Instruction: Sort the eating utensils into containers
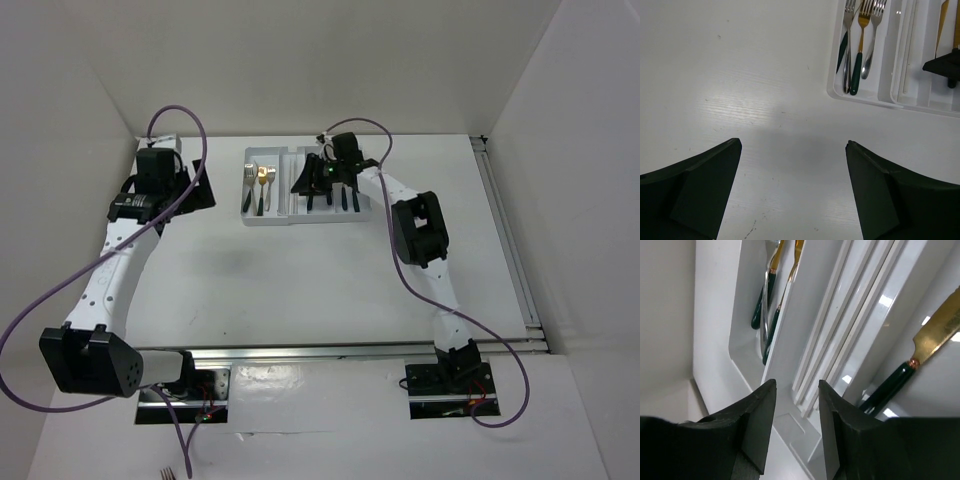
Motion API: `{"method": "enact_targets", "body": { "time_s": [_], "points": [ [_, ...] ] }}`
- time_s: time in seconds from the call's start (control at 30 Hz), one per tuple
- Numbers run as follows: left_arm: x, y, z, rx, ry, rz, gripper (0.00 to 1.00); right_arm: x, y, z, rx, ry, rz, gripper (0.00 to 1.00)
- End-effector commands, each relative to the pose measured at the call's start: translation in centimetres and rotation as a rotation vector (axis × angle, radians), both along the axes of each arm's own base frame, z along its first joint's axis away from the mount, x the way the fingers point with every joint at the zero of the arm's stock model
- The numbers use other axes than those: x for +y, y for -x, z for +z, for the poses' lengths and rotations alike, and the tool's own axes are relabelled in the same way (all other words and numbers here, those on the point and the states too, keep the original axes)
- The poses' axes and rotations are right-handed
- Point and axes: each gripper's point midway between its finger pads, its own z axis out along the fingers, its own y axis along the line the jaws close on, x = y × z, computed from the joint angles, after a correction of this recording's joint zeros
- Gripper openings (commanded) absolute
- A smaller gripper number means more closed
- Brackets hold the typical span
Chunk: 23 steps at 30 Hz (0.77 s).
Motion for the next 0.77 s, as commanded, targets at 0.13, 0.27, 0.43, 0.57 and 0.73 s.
{"method": "enact_targets", "body": {
  "time_s": [0.13,0.27,0.43,0.57,0.73],
  "points": [
    [-3.8,0.4,-0.5,-0.042,0.109,-0.211,1.0,-3.4,1.2,13.6,-0.53,0.141,0.019,0.49],
    [-4.5,0.0,-2.5,0.006,0.154,-0.217,1.0,-8.3,3.2,13.0,-0.565,0.309,-0.01,0.51],
    [-3.8,-0.6,-7.2,0.134,0.123,-0.194,1.0,-16.4,5.8,11.9,-0.515,0.434,-0.102,0.57],
    [-4.5,-1.0,-8.4,0.142,0.096,-0.239,1.0,-21.6,8.1,9.3,-0.426,0.497,-0.181,0.59],
    [-5.1,-0.3,-10.5,0.185,0.088,-0.293,1.0,-24.2,11.1,6.4,-0.368,0.545,-0.174,0.64]
  ]
}}
